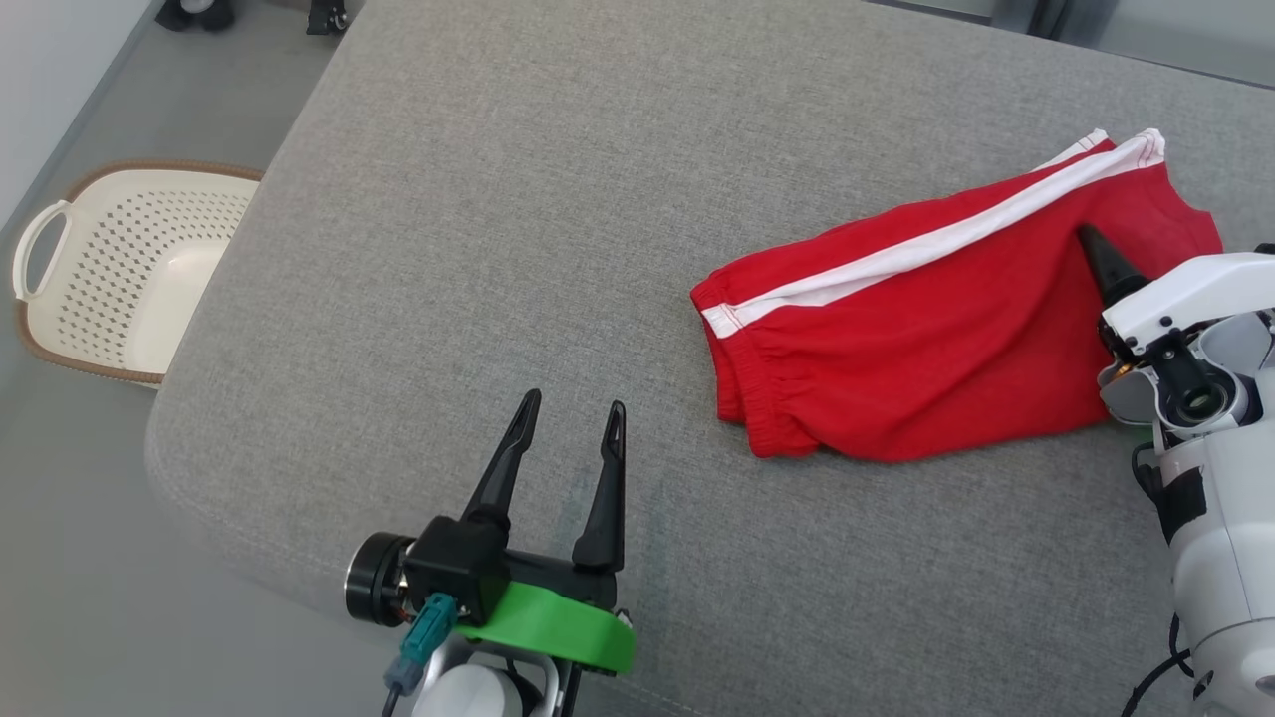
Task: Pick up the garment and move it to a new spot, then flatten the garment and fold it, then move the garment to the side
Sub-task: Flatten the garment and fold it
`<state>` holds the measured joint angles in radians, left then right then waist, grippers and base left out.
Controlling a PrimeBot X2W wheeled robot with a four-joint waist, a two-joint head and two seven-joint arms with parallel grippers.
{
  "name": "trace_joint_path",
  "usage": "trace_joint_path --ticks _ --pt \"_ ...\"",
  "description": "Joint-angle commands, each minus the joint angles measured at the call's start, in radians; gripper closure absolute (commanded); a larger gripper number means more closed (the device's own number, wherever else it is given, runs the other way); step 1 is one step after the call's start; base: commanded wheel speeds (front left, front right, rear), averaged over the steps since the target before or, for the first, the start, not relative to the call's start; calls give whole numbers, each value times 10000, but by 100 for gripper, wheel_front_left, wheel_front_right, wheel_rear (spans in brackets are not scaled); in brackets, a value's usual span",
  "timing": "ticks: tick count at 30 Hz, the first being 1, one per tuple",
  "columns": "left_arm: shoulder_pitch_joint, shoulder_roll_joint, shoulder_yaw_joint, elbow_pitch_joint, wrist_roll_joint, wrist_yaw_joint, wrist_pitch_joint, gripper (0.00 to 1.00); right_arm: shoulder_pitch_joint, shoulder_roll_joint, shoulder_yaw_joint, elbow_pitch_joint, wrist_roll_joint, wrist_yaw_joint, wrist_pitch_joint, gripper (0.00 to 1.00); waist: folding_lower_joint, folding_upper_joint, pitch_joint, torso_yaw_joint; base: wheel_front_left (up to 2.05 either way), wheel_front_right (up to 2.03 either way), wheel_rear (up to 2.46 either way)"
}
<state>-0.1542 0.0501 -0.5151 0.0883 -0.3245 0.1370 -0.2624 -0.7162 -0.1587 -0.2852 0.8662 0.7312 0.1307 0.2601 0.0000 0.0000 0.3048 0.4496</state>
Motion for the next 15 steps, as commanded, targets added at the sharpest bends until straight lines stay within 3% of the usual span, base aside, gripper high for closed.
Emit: trace_joint_path --ticks 1,2,4,5,7,15 --pt "-29 14 -13 -63 -92 56 -26 0 250 410 32 423 -13 -4 212 1 0 0 82 120 0 0 0" --pt "-3 14 -28 -78 -118 71 -26 0 197 401 -26 458 -63 -4 179 11 0 0 86 139 0 0 0" --pt "9 14 -48 -101 -137 96 -26 0 114 371 -86 526 -205 -4 108 9 0 0 111 153 0 0 0" --pt "-3 14 -58 -106 -160 100 -26 0 86 359 -89 542 -279 -6 91 15 0 0 123 153 0 0 0" --pt "-59 14 -81 -100 -177 94 -26 0 -4 353 -19 465 -421 -6 24 100 0 0 152 134 0 0 0" --pt "-234 14 14 -30 -148 49 -26 0 13 236 115 -43 -629 -12 -451 100 0 0 81 -155 0 0 0"
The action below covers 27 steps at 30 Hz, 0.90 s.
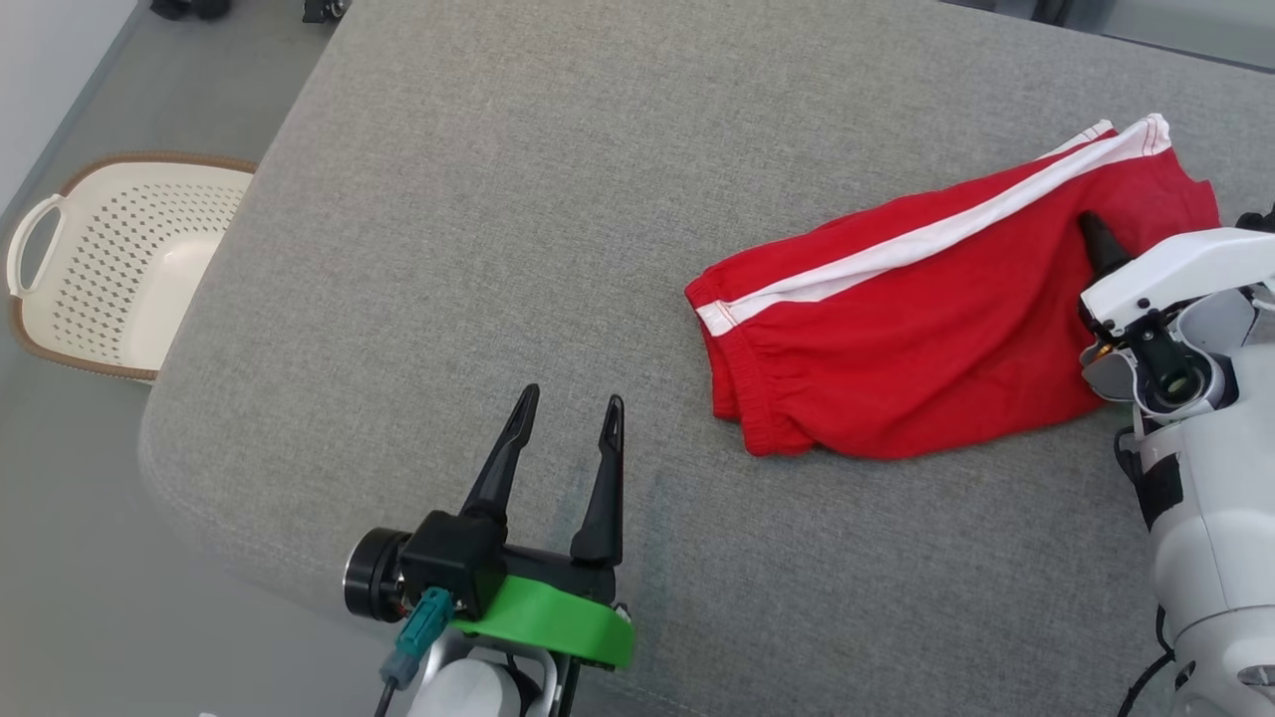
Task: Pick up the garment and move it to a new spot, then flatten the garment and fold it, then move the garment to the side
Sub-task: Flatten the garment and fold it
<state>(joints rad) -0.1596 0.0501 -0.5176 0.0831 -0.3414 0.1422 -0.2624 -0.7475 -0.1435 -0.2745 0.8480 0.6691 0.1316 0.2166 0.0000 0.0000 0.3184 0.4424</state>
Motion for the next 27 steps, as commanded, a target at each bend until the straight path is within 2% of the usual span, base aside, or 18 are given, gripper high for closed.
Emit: trace_joint_path --ticks 1,10,15,21,27 --pt "-180 14 57 47 49 -15 -26 0 365 60 46 58 -8 -21 -96 100 0 0 -89 -137 0 0 0" --pt "-67 15 328 255 208 -181 -26 0 1091 -123 291 -859 -9 -20 -1083 100 0 0 -634 -763 0 0 0" --pt "80 15 567 341 347 -307 -26 0 1944 37 352 -1491 -365 -18 -1720 100 0 0 -1067 -1369 0 0 0" --pt "316 20 831 457 528 -467 -26 0 3024 480 -342 -2085 -964 -18 -2290 100 0 0 -1621 -2131 0 0 0" --pt "532 20 1109 583 707 -663 -26 0 3991 827 -769 -2869 -1600 -17 -2383 100 0 0 -1941 -2702 0 0 0"
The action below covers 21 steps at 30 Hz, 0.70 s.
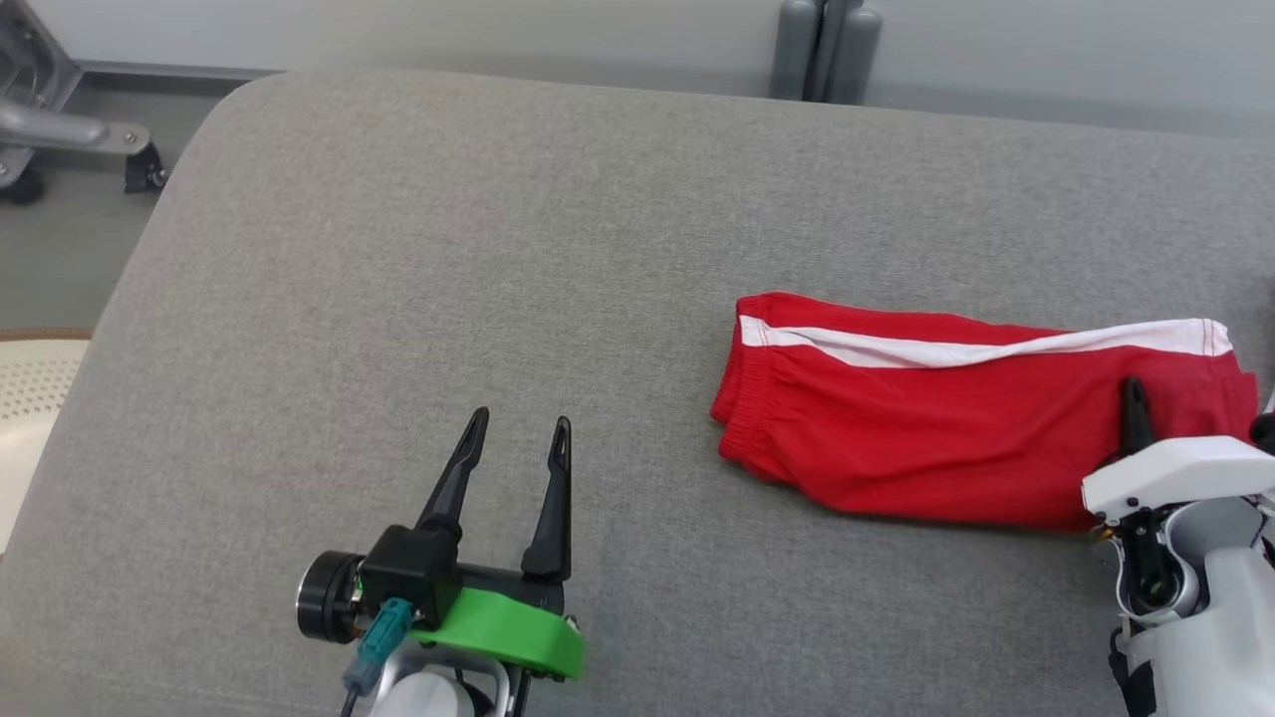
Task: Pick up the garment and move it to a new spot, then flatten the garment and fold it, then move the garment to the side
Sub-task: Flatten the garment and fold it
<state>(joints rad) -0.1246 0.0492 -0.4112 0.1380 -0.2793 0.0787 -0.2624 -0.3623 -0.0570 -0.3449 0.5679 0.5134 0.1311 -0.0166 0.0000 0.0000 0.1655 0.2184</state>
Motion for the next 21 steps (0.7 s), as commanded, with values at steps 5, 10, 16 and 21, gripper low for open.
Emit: trace_joint_path --ticks 5,10,16,21 --pt "262 30 66 88 152 -176 -26 0 420 47 -425 -199 -276 -9 -134 100 0 0 -518 -680 0 0 0" --pt "243 33 100 -29 -236 -171 -26 0 191 51 -196 175 -254 -9 -353 100 0 0 -570 -668 0 0 0" --pt "169 33 87 -15 -291 -237 -26 0 -104 57 329 474 -469 -6 -756 100 0 0 -690 -471 0 0 0" --pt "331 33 142 106 -184 -265 -26 0 -255 58 1441 268 -176 -6 -990 100 0 0 -809 -255 0 0 0"
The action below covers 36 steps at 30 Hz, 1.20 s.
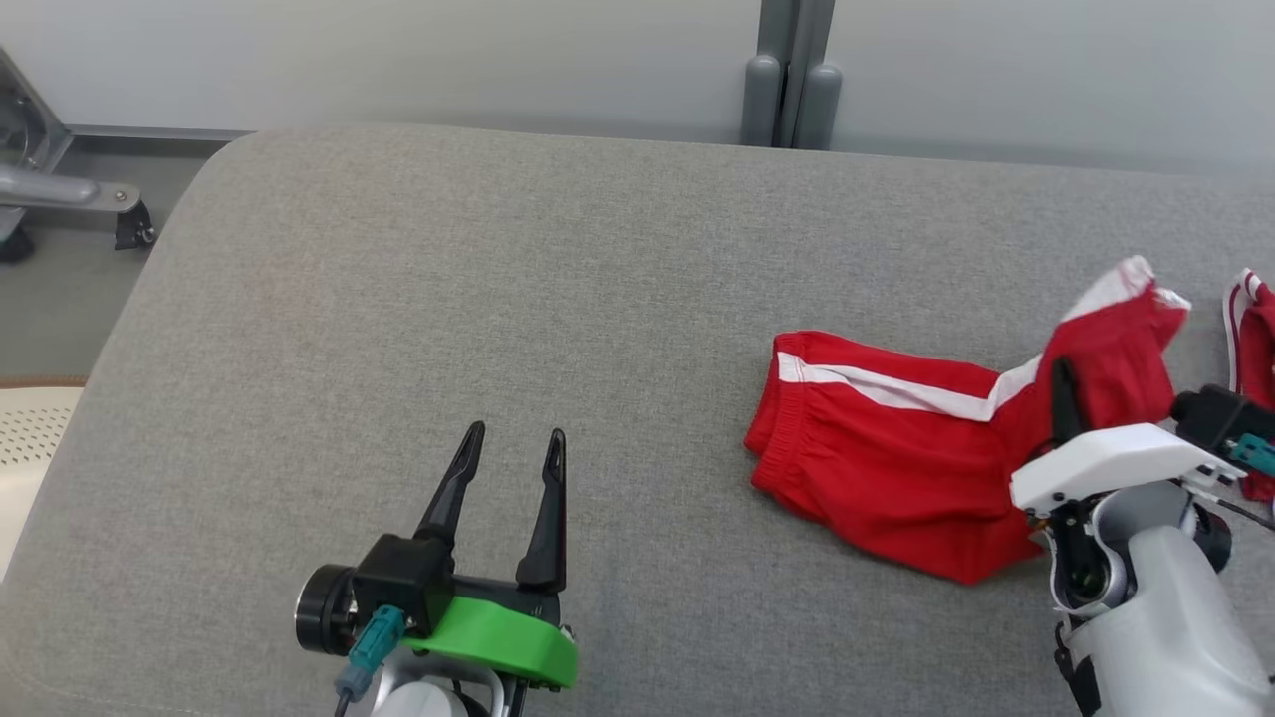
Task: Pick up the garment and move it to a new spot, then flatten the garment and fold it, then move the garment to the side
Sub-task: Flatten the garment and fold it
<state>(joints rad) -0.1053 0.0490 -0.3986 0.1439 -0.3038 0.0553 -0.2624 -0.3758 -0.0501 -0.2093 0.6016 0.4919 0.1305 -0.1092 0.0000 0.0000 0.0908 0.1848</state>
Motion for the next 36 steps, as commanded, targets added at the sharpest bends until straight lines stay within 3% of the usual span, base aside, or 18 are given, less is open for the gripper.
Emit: trace_joint_path --ticks 1,10,22,23,24,28,36 --pt "156 35 27 63 73 -29 -24 0 -140 -12 326 -137 104 -2 -72 100 0 0 -78 112 0 0 0" --pt "209 35 -57 233 88 -36 -26 0 154 -22 2711 -886 726 -2 50 100 0 0 -248 622 0 0 0" --pt "336 33 -5 228 70 -9 -26 0 318 -24 3842 -258 780 -2 164 100 0 0 -266 1084 0 0 0" --pt "335 33 -8 230 47 1 -26 0 325 -21 3910 -101 590 -2 248 55 0 0 -261 1102 0 0 0" --pt "332 33 -11 230 34 0 -26 0 302 -20 3963 -33 631 -2 322 0 0 0 -256 1114 0 0 0" --pt "315 33 19 242 20 41 -26 0 294 -17 4210 119 612 -2 253 0 0 0 -233 1134 0 0 0" --pt "360 33 73 346 101 -19 -26 0 582 -21 5829 -199 1191 -2 817 0 0 0 -303 1018 0 0 0"
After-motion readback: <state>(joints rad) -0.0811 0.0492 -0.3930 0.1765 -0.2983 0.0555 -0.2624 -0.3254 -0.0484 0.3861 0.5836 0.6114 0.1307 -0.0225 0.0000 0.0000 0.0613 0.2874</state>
